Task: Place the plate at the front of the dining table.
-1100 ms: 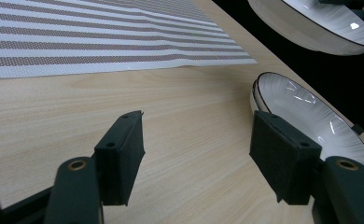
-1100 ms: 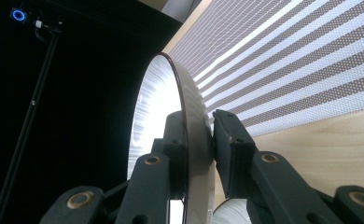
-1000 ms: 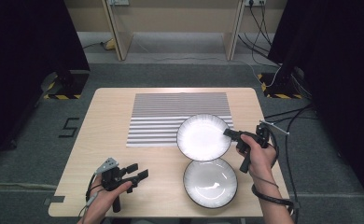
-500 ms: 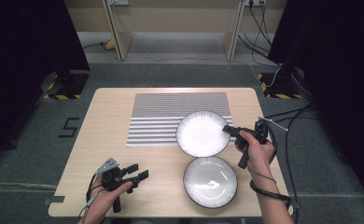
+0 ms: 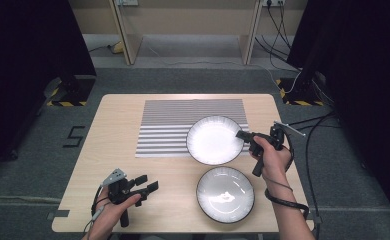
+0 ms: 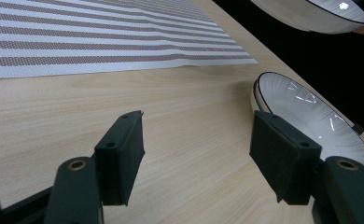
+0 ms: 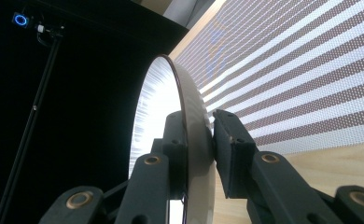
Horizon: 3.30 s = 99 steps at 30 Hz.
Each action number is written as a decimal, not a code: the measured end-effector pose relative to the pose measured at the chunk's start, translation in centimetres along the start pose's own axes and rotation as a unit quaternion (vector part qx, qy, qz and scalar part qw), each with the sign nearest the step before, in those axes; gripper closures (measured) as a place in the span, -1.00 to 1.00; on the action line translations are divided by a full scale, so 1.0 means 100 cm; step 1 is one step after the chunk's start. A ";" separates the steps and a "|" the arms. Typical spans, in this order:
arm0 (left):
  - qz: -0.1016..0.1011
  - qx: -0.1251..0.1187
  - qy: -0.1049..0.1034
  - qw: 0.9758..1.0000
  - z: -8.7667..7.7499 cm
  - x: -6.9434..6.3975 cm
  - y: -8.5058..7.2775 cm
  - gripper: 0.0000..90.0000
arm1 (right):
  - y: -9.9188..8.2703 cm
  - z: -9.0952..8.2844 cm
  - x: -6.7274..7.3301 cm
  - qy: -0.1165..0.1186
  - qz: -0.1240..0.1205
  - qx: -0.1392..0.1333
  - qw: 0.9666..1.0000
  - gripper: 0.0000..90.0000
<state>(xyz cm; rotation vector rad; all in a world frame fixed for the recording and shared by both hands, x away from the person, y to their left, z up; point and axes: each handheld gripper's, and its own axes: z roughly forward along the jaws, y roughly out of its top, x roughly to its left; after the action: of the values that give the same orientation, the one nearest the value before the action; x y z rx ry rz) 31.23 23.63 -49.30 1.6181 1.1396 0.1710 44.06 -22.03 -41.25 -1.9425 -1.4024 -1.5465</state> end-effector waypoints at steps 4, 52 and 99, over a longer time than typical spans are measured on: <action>0.000 0.000 0.000 1.000 0.000 0.000 0.000 -0.23 | 0.001 0.002 0.001 0.000 0.000 0.000 1.000 0.67; -0.006 -0.003 0.001 1.000 -0.001 0.005 0.002 -0.23 | 0.018 0.029 0.013 -0.004 0.005 -0.004 1.000 0.66; -0.008 -0.004 0.001 1.000 -0.002 0.006 0.002 -0.23 | 0.032 0.056 0.015 -0.020 0.013 -0.007 1.000 0.65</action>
<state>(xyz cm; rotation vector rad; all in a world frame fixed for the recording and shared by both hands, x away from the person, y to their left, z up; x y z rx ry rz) 31.54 24.20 -49.35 1.6029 1.1515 0.1670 49.81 -18.77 -41.02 -2.0035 -1.3796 -1.5174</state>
